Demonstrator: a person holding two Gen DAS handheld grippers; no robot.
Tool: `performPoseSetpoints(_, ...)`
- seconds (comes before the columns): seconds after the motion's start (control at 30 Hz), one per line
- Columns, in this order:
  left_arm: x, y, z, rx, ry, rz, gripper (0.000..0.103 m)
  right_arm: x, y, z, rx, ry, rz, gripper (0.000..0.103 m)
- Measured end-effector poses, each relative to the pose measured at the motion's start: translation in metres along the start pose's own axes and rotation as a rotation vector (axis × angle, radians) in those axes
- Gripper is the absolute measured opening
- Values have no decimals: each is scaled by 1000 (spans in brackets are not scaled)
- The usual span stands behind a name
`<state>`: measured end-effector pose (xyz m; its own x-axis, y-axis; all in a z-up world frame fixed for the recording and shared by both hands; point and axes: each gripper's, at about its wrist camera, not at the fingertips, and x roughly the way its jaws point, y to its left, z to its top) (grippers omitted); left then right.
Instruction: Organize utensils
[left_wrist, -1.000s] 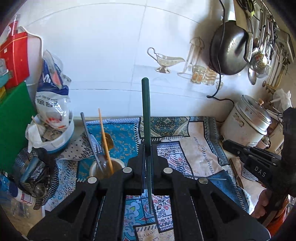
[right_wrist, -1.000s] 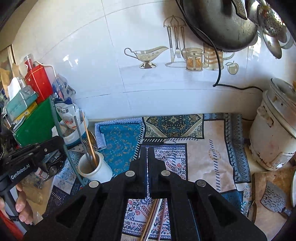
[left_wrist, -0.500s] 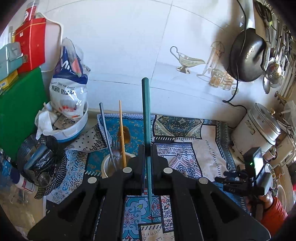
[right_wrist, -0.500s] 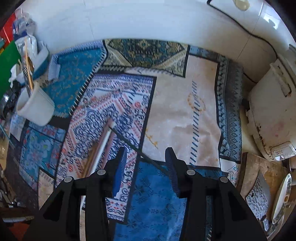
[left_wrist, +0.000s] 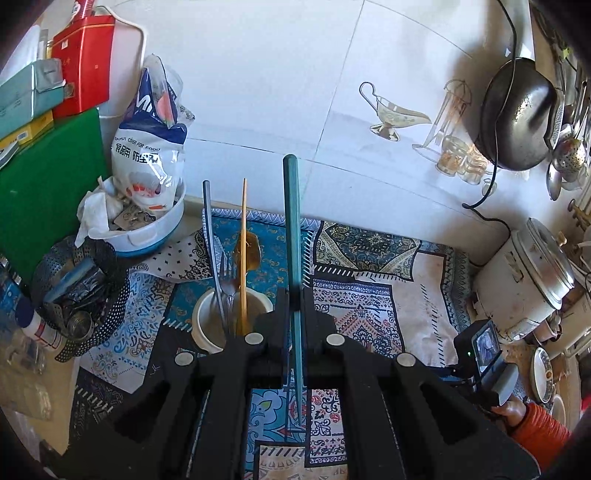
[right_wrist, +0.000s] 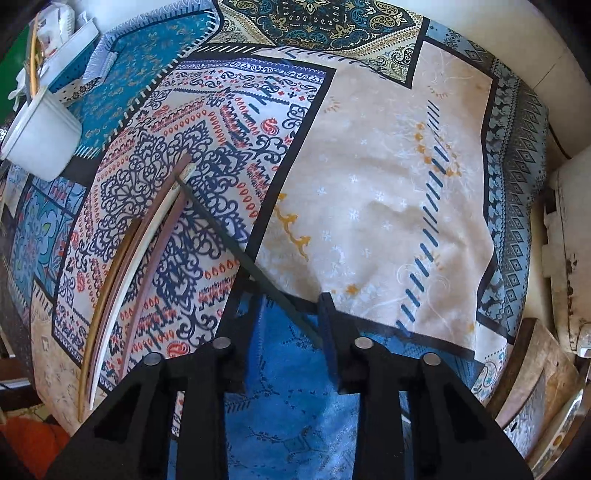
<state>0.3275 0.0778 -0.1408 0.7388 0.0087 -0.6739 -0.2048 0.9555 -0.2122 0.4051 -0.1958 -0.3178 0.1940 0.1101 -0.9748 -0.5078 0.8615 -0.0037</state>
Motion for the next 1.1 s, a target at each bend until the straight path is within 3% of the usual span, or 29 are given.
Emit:
performPoseSetpoints(0.27,-6,-5,2,-8,-17,21,3,0,10,12,23,-1,30,5)
performPoseSetpoints(0.47,-13,-3,4,-10,-34,32,3,-19,10,16,72,-63,75,5)
performPoseSetpoints(0.73,-21,4,14,-6,-67,41,3,-77,9,16,131,-237,112,5)
performPoseSetpoints(1.1,-31,22,35,17,-137,50,3,-158,69,46,85,-513,149,5)
